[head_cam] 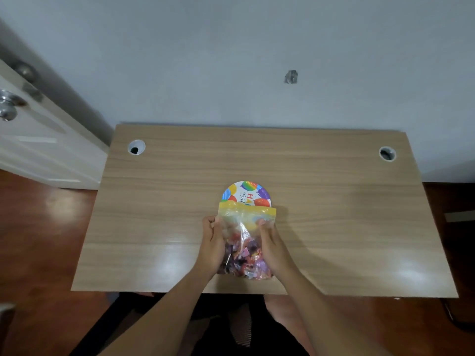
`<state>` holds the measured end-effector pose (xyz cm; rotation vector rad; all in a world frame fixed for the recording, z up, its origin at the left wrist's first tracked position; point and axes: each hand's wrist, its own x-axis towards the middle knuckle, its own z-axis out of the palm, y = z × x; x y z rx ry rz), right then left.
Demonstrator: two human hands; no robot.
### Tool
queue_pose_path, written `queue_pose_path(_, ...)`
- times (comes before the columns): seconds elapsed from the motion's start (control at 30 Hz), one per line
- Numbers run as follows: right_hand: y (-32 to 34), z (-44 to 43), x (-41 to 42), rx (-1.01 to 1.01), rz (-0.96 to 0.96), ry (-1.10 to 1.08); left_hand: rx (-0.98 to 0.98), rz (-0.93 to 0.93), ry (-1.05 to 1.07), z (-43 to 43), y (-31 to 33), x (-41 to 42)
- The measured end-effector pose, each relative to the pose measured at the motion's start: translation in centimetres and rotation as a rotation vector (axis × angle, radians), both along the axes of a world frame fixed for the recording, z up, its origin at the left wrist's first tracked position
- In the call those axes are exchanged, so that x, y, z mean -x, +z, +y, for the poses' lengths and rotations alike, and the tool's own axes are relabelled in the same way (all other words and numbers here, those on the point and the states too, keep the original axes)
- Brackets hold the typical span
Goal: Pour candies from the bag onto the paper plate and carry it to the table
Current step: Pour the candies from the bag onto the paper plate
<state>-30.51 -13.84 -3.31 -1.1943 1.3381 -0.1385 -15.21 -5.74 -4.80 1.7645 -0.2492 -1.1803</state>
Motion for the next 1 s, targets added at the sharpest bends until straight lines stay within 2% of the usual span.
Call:
queue_pose_path(0.4, -5.5, -2.5, -0.9, -0.029, 0.165, 0.085, -0.115, -0.132, -0.127, -2.0, -3.2, -0.3)
queue_pose_path(0.57, -3.6, -2.9, -1.2, -0.024, 0.199, 0.101, -0.182, -0.159, -0.153, -2.5, -3.7, -0.2)
queue_pose_path(1.0, -3.9, -2.5, -1.3, 0.003, 0.209, 0.122, -0.227, -0.119, -0.178, -2.6, -2.8, -0.6)
